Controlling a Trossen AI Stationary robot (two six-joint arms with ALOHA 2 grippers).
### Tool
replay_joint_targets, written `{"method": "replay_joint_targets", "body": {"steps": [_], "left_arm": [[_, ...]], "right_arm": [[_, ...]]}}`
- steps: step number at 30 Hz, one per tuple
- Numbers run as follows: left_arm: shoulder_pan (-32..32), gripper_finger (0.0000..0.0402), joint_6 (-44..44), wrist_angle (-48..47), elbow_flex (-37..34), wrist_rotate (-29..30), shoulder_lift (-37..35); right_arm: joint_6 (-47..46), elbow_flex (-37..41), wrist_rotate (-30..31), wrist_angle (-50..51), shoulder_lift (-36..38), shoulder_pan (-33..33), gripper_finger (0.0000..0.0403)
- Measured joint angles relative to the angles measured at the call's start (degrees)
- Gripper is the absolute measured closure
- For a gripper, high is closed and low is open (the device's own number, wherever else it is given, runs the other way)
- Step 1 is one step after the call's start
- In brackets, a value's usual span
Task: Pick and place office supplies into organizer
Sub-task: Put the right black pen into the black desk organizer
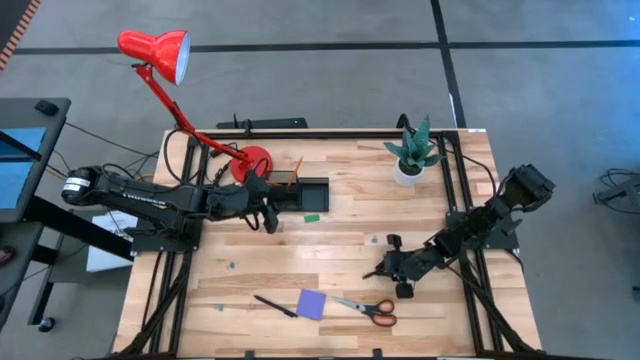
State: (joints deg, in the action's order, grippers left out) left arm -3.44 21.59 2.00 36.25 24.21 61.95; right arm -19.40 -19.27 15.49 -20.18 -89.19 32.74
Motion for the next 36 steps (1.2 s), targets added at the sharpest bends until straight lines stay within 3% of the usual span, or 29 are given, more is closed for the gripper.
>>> {"method": "replay_joint_targets", "body": {"steps": [4, 18, 28, 36], "left_arm": [[0.0, 0.0193, 0.2, 0.0, 0.0, 0.0, 0.0], [0.0, 0.0193, 0.2, 7.0, 0.0, 0.1, -2.8], [0.0, 0.0193, -9.5, 10.8, 0.0, 7.1, -17.2], [0.0, 0.0193, -13.9, 12.4, 0.0, 6.5, -27.4]], "right_arm": [[-0.6, 0.0, -1.1, -0.4, 0.0, -2.4, 0.0389], [-0.1, -0.4, 1.9, -15.7, -0.4, -12.0, 0.0395], [5.2, -0.7, 1.1, -37.6, -0.3, -21.0, 0.04], [9.8, -10.4, -4.0, -38.6, -0.3, -29.4, 0.0401]]}}
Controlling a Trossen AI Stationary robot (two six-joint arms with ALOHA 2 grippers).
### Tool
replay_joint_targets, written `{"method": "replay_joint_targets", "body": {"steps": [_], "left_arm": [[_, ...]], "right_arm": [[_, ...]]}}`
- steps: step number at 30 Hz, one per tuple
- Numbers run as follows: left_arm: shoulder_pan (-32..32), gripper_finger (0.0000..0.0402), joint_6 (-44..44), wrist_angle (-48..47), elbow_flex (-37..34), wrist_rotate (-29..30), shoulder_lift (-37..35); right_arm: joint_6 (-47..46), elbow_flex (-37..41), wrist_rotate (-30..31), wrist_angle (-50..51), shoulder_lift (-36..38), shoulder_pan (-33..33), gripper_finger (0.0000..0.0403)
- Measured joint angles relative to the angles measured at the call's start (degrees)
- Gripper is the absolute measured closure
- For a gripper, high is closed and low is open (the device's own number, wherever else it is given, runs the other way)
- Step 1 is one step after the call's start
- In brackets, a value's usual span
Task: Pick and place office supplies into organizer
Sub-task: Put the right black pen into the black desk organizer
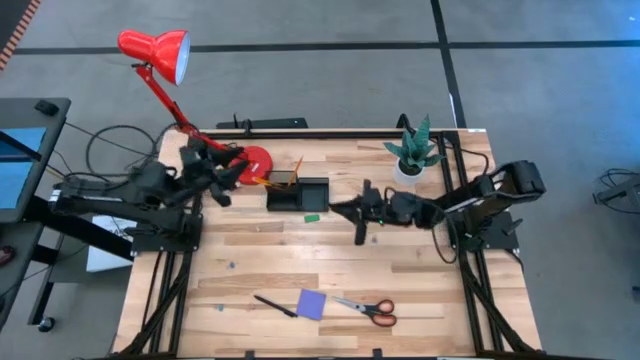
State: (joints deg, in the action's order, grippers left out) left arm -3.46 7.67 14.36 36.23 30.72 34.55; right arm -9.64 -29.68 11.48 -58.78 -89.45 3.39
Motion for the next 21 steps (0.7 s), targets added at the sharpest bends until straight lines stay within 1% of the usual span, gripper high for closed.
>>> {"method": "replay_joint_targets", "body": {"steps": [2, 3, 5, 8, 11, 14, 17, 21], "left_arm": [[0.0, 0.0193, -0.1, 0.0, 0.0, 0.0, -1.2], [0.0, 0.0193, -0.2, -0.1, 0.0, 0.0, -1.6], [0.0, 0.0193, -0.5, -0.2, 0.0, -0.1, -2.0], [0.0, 0.0193, -1.0, -0.2, 0.0, -1.6, -2.0], [0.0, 0.0193, -1.1, 0.0, 0.0, -3.6, -1.9], [0.0, 0.0193, -2.8, 1.3, 0.0, -4.5, -2.1], [0.0, 0.0193, -4.7, 2.4, 0.0, -4.7, -2.8], [0.0, 0.0193, -6.2, 2.2, 0.0, -5.0, -3.9]], "right_arm": [[3.5, -3.5, -0.8, 0.0, 0.0, -1.7, 0.0401], [4.9, -5.2, -2.2, 0.1, 0.0, -2.8, 0.0401], [6.1, -8.7, -6.4, 0.1, -0.1, -5.1, 0.0401], [6.4, -13.7, -12.7, -1.4, -3.6, -8.5, 0.0401], [3.4, -19.6, -18.0, -4.8, -10.8, -11.4, 0.0401], [0.6, -26.3, -22.7, -9.4, -20.2, -13.4, 0.0401], [-2.7, -34.8, -25.7, -13.0, -28.6, -14.5, 0.0401], [-6.7, -45.4, -26.5, -12.8, -37.2, -15.7, 0.0401]]}}
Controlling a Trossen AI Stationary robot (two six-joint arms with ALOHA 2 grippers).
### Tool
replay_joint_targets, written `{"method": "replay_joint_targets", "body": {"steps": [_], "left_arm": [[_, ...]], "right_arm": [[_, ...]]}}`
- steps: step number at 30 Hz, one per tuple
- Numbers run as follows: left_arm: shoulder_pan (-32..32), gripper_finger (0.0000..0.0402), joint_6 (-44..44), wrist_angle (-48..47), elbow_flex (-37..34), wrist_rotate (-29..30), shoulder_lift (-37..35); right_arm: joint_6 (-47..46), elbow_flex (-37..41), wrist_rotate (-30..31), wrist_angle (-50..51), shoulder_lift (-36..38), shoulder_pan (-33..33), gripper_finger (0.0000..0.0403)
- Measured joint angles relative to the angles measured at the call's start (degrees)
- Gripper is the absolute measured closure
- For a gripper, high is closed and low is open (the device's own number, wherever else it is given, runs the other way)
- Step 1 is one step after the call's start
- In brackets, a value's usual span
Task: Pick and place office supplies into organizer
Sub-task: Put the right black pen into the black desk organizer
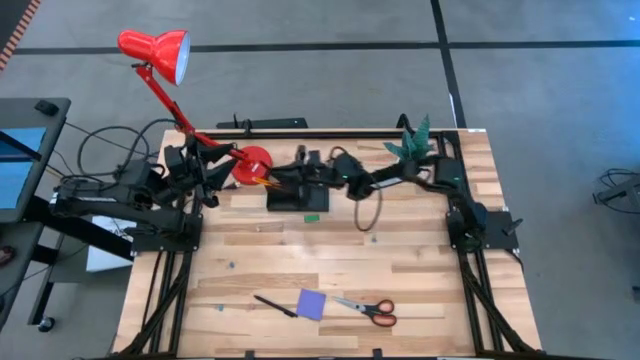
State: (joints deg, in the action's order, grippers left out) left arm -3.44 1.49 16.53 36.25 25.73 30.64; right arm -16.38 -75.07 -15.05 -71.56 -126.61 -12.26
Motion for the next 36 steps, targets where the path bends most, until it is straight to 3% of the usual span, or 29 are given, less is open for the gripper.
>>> {"method": "replay_joint_targets", "body": {"steps": [7, 11, 20, 27, 36], "left_arm": [[0.0, 0.0193, -0.3, -1.0, 0.0, -3.2, -0.7], [0.0, 0.0193, -0.3, -1.8, 0.0, -4.6, -0.7], [0.0, 0.0193, 1.2, -4.1, 0.0, -5.6, -0.7], [0.0, 0.0193, 1.4, -4.0, 0.0, -7.6, -0.7], [0.0, 0.0193, 1.4, -4.2, 0.0, -7.6, -0.7]], "right_arm": [[1.3, -9.5, 2.1, 10.5, -5.0, -0.7, 0.0401], [6.2, -9.7, 8.6, 17.2, -4.4, 0.2, 0.0401], [7.9, -9.7, 14.9, 17.9, -3.9, 0.5, 0.0402], [7.9, -9.7, 18.3, 22.5, -3.9, -0.3, 0.0402], [5.9, -9.7, 18.4, 28.9, -3.9, -0.5, 0.0402]]}}
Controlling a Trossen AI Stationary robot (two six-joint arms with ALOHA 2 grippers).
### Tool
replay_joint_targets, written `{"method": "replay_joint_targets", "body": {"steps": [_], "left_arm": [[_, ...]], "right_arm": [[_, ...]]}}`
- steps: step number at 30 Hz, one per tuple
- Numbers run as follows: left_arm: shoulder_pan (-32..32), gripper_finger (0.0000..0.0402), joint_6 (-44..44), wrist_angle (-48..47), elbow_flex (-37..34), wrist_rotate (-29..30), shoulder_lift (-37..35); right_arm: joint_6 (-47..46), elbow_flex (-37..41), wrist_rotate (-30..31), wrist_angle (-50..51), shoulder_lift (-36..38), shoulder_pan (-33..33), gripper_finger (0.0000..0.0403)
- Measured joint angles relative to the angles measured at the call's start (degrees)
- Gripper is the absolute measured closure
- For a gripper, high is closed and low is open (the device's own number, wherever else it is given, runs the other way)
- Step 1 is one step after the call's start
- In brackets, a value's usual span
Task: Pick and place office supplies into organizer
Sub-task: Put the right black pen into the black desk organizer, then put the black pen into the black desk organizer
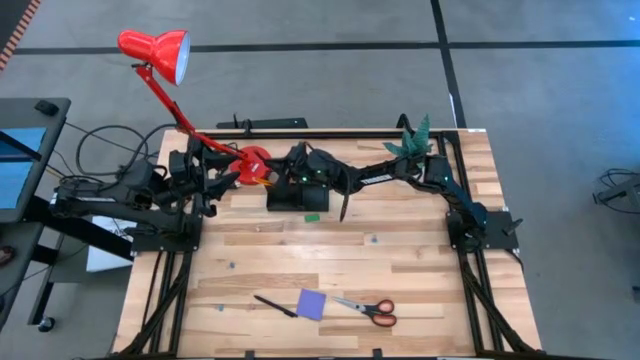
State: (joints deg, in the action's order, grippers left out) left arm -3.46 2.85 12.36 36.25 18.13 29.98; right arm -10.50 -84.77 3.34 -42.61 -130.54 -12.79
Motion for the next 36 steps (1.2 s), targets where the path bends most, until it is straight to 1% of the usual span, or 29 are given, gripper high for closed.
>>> {"method": "replay_joint_targets", "body": {"steps": [4, 10, 12, 16, 20, 25, 31, 36], "left_arm": [[0.0, 0.0193, 0.5, -0.1, 0.0, 0.0, 0.0], [0.0, 0.0193, 0.6, -0.8, 0.0, 0.0, 0.0], [0.0, 0.0193, 0.8, -1.4, 0.0, 0.0, 0.0], [0.0, 0.0193, 0.8, -1.5, 0.0, 0.0, 0.0], [0.0, 0.0193, 0.8, -1.5, 0.0, 0.0, 0.0], [0.0, 0.0193, 0.8, -1.5, 0.0, 0.0, 0.0], [0.0, 0.0193, 0.8, -1.6, 0.0, 0.0, 0.0], [0.0, 0.0193, 1.1, -4.8, 0.0, 0.5, 0.0]], "right_arm": [[-1.1, 0.0, 0.0, 5.0, -0.1, 0.6, 0.0402], [-0.9, 0.0, 0.8, 6.3, 0.0, 0.8, 0.0396], [0.2, 0.0, 1.3, 6.9, 0.0, 0.8, 0.0384], [3.5, 0.0, 1.3, 8.7, 0.0, 1.0, 0.0347], [3.5, 0.0, 1.3, 9.4, 0.0, 1.4, 0.0315], [3.5, 0.0, 1.3, 9.5, 0.0, 1.7, 0.0283], [3.5, 0.0, 1.2, 7.0, 0.0, 2.3, 0.0256], [3.6, 0.1, 1.0, 4.1, 1.5, 3.8, 0.0246]]}}
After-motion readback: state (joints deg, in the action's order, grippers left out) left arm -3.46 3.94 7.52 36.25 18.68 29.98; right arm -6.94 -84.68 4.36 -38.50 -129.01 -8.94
